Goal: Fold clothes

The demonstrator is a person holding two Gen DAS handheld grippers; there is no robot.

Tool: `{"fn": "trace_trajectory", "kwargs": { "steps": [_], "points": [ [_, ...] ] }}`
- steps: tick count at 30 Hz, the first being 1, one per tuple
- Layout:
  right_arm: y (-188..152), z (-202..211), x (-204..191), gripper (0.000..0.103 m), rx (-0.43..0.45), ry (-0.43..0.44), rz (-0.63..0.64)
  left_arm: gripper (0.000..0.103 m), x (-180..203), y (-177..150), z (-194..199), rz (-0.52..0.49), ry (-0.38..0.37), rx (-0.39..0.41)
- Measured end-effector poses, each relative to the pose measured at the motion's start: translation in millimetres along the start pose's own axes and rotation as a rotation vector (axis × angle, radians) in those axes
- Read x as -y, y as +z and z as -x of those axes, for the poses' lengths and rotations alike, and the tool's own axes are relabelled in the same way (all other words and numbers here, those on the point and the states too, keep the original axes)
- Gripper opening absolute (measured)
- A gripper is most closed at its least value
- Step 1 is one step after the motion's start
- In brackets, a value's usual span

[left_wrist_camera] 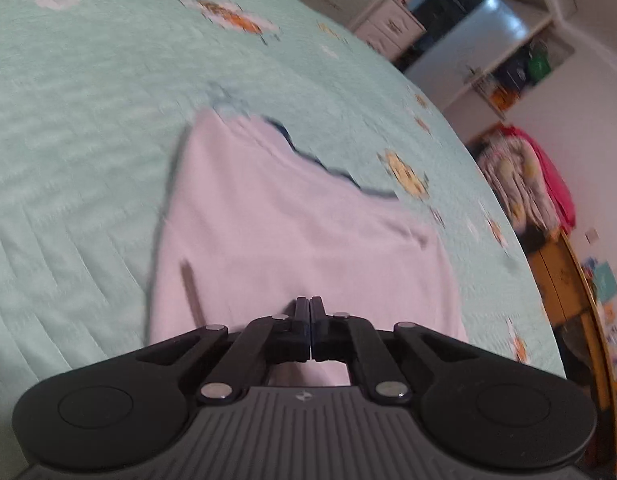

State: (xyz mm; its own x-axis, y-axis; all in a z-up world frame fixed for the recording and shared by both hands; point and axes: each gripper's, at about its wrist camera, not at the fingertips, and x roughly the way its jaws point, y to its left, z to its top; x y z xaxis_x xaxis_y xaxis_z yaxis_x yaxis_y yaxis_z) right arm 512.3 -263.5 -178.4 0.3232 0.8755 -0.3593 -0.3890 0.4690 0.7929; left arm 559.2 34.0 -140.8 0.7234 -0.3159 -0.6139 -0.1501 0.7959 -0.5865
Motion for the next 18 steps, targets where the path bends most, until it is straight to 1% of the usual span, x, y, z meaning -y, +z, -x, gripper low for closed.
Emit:
{"fn": "trace_trajectory", "kwargs": {
  "steps": [2,3,4,6,7,8,9,10,11,12,13,15,16,17,18],
  "points": [
    [-2.9,0.6,-3.5,0.0,-0.003,-0.005,0.025,0.004,-0.1,5.2,0.8,-0.002,0.022,0.015],
    [-4.0,0.6,-3.2,0.0,-0.005,-0.003,0.025,0.004,1.0,7.0,4.0,-0.001,0.037,0.032],
    [-3.8,0.5,-3.1,0.0,-0.006,0.0,0.023,0.004,4.9,6.3,9.7,-0.005,0.035,0.055],
    [-4.0,0.7,-3.2,0.0,-0.009,0.007,0.019,0.014,15.7,2.6,22.0,-0.023,0.007,0.102],
    [-5.6,1.0,-2.8,0.0,-0.009,0.008,0.018,0.019,20.3,-0.4,24.8,-0.032,-0.035,0.101],
    [-5.8,0.2,-2.5,0.0,-0.009,0.01,0.016,0.023,24.4,-4.1,25.2,-0.04,-0.096,0.082],
    [-5.2,-1.2,-2.3,0.0,-0.01,0.012,0.013,0.033,27.7,-8.6,21.5,-0.069,-0.096,0.055],
    [-4.7,-2.0,-2.1,0.0,-0.01,0.016,0.009,0.038,30.5,-13.6,14.9,-0.112,-0.056,0.022],
    [-4.7,-2.3,-1.9,0.0,-0.011,0.019,0.006,0.036,33.3,-18.6,8.4,-0.154,-0.015,-0.011],
    [-4.8,-2.4,-1.6,0.0,-0.011,0.022,0.003,0.011,31.7,-21.7,4.3,-0.17,0.017,-0.011],
    [-4.9,-2.6,-1.3,0.0,-0.011,0.024,-0.001,0.005,25.6,-20.0,4.0,-0.134,0.03,0.006],
    [-5.7,-1.9,-1.3,0.0,-0.011,0.028,-0.004,0.006,17.6,-12.8,8.7,-0.028,0.056,0.053],
    [-5.9,-1.4,-1.6,0.0,-0.011,0.029,-0.005,0.008,21.9,-10.6,11.6,-0.026,0.079,0.081],
    [-5.9,-1.1,-1.6,0.0,-0.011,0.029,-0.006,0.013,31.3,-9.4,14.5,-0.059,0.107,0.109],
    [-5.9,-1.1,-1.4,0.0,-0.01,0.029,-0.006,0.02,41.5,-8.3,15.5,-0.089,0.099,0.121]
  ]
}}
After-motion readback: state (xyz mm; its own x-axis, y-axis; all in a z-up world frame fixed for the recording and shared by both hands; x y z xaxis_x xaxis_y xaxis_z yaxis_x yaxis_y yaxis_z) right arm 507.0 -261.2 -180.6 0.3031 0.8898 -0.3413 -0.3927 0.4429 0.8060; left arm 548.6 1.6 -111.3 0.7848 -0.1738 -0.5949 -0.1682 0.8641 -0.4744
